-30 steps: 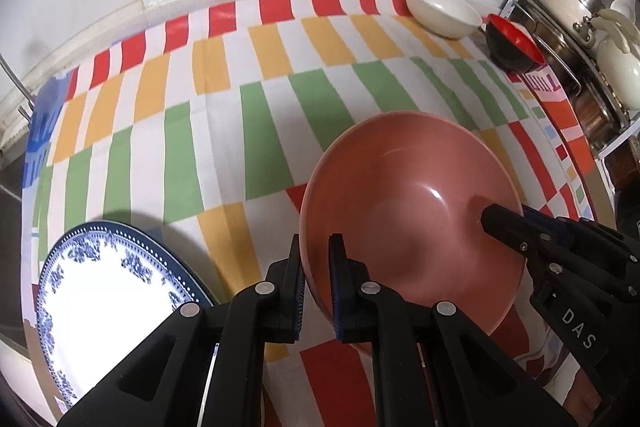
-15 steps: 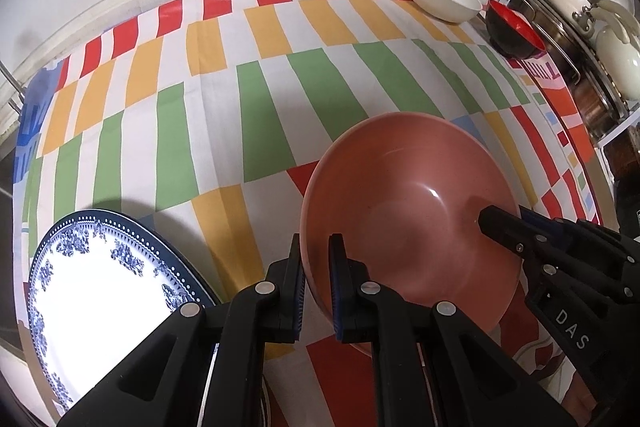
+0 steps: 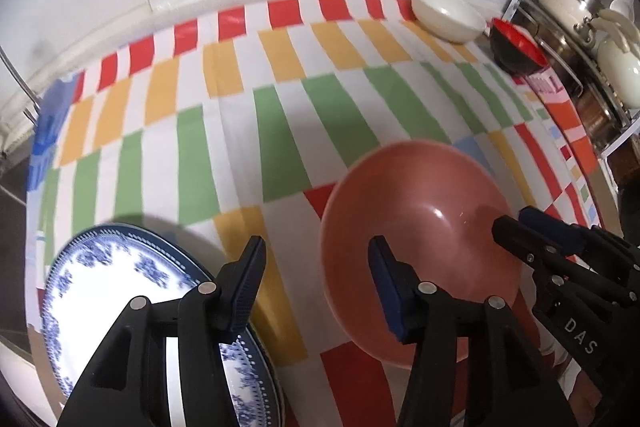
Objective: Organize plates and bowls
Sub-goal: 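Carry the pink bowl beside the plate stack and open the left gripper, then move the left gripper to the white bowl rim, then close the left gripper on the white bowl rim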
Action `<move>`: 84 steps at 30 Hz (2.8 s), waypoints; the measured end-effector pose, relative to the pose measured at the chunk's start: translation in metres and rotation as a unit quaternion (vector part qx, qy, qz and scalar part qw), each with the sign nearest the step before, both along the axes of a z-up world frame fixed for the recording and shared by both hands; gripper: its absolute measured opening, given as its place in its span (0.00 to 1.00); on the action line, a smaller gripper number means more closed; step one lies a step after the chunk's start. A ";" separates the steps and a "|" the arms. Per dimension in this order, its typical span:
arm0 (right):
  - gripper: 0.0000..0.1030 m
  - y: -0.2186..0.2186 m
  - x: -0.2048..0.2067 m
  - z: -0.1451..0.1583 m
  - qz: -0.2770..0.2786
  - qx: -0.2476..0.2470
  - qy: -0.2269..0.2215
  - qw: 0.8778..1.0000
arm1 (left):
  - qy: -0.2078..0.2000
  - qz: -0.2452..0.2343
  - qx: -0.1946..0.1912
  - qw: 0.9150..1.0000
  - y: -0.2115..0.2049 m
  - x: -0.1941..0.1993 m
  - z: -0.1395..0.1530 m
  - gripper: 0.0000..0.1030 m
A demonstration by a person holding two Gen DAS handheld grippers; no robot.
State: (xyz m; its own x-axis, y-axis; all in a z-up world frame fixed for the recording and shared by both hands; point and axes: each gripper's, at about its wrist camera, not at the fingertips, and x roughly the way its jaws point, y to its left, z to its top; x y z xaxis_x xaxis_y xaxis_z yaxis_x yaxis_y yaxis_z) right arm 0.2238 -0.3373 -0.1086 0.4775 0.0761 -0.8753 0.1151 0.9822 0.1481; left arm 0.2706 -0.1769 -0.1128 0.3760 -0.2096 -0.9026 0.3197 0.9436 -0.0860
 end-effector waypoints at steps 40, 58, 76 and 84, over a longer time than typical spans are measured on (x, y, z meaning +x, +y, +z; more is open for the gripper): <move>0.55 -0.156 0.163 0.111 0.008 -0.125 -0.106 0.986 | -0.135 -0.135 0.024 0.981 -0.186 0.165 0.118 0.57; 0.50 -0.202 0.273 0.036 0.059 -0.115 -0.032 0.991 | -0.061 -0.150 0.043 0.986 -0.250 0.252 0.030 0.55; 0.30 -0.196 0.312 -0.018 0.102 -0.092 0.036 0.990 | -0.015 -0.166 0.056 0.984 -0.276 0.270 -0.022 0.31; 0.12 -0.187 0.310 -0.022 0.099 -0.117 0.042 0.987 | -0.012 -0.167 0.054 0.984 -0.283 0.270 -0.024 0.14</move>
